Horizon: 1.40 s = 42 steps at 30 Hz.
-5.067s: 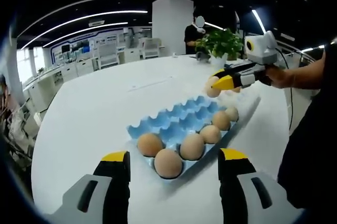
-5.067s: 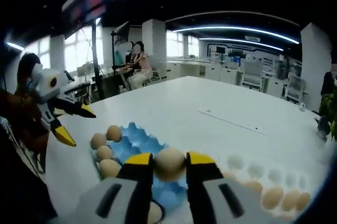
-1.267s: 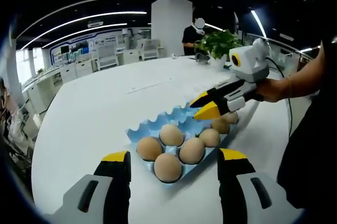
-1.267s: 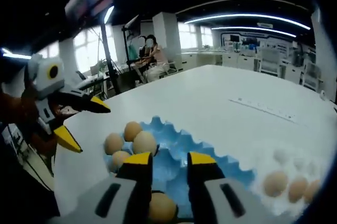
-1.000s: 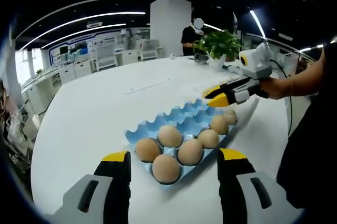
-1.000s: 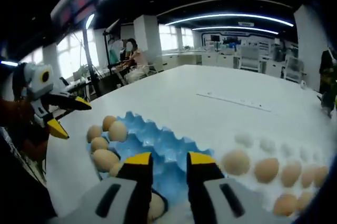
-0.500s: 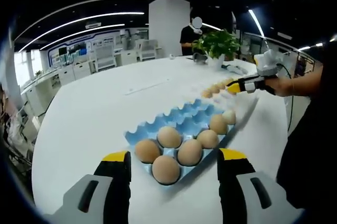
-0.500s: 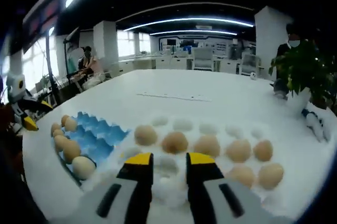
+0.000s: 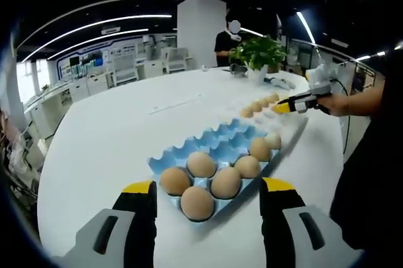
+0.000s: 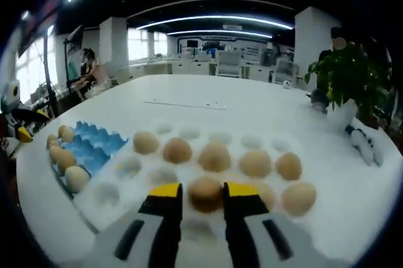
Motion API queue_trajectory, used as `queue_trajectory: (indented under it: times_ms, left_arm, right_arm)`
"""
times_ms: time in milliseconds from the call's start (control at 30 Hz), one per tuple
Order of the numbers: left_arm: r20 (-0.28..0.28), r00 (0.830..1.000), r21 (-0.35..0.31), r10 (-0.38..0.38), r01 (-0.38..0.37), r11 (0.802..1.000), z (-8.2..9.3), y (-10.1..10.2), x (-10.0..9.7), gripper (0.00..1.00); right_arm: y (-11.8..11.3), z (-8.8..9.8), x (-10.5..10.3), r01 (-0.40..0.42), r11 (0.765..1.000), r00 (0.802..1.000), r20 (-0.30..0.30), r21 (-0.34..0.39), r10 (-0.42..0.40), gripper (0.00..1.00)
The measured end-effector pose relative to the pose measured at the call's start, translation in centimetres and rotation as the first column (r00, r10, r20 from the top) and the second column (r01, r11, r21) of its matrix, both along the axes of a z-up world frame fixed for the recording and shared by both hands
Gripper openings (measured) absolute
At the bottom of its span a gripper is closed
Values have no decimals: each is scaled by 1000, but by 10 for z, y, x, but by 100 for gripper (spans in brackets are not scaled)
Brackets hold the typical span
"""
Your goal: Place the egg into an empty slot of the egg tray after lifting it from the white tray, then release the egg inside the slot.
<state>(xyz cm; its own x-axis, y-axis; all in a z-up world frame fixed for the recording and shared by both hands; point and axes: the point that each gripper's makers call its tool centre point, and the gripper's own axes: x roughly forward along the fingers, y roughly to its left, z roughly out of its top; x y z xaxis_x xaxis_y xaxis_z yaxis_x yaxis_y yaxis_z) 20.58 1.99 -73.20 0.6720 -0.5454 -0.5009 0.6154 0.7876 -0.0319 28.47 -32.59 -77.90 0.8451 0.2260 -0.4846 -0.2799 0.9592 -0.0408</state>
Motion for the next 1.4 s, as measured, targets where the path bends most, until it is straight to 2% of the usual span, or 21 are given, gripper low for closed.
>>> queue_trajectory:
  times_ms: [33, 67, 100, 133, 167, 233, 333, 467, 600, 767, 900, 1033, 1400]
  left_arm:
    - [0, 1000, 1, 0, 0, 1000, 0, 0, 0, 67]
    - [0, 1000, 1, 0, 0, 1000, 0, 0, 0, 67]
    - [-1, 1000, 1, 2, -2, 1000, 0, 1, 0, 67]
    - [0, 1000, -2, 8, -8, 1000, 0, 2, 1, 67]
    - [-1, 1000, -17, 17, -17, 1000, 2, 3, 1, 67]
    - [0, 1000, -14, 21, -21, 1000, 2, 4, 2, 67]
    - [1, 1000, -9, 25, -25, 1000, 1, 6, 2, 67]
    - [-2, 1000, -8, 31, -31, 999, 0, 9, 2, 67]
    - [-4, 999, -6, 35, -35, 999, -2, 10, 1, 67]
    - [-5, 999, -5, 33, -33, 999, -3, 10, 1, 67]
    - [-4, 999, -4, 36, -36, 999, -2, 11, 2, 67]
    - [-4, 999, -2, 34, -34, 999, -3, 10, 2, 67]
    - [-5, 999, -3, 32, -32, 999, -2, 7, 1, 67]
  right_arm:
    - [-1, -2, -1, 3, 1000, 1000, -5, 5, -3, 26]
    - [-1, -2, 1, 18, 999, 1000, 4, 49, -18, 26]
    - [-2, -3, 1, 10, 999, 1000, 9, 51, -10, 25]
    - [-1, -3, 3, -22, 999, 999, 31, 23, 21, 24]
    - [-1, -3, 3, -21, 999, 999, 34, 37, 20, 24]
    - [-1, -2, 3, 4, 994, 999, 46, 108, -9, 24]
    - [-2, -2, 4, -4, 996, 999, 46, 85, 0, 23]
    - [-1, 3, 3, 22, 993, 999, 43, 114, -27, 23]
    - [-2, 23, 2, 22, 993, 994, 100, 118, -34, 23]
    - [4, 36, 6, -3, 993, 992, 128, 115, -12, 22]
    - [17, 48, 7, -37, 991, 989, 150, 128, 18, 23]
    - [29, 51, 7, -67, 987, 988, 148, 145, 46, 22]
    - [84, 62, 3, -209, 964, 970, 163, 164, 182, 22]
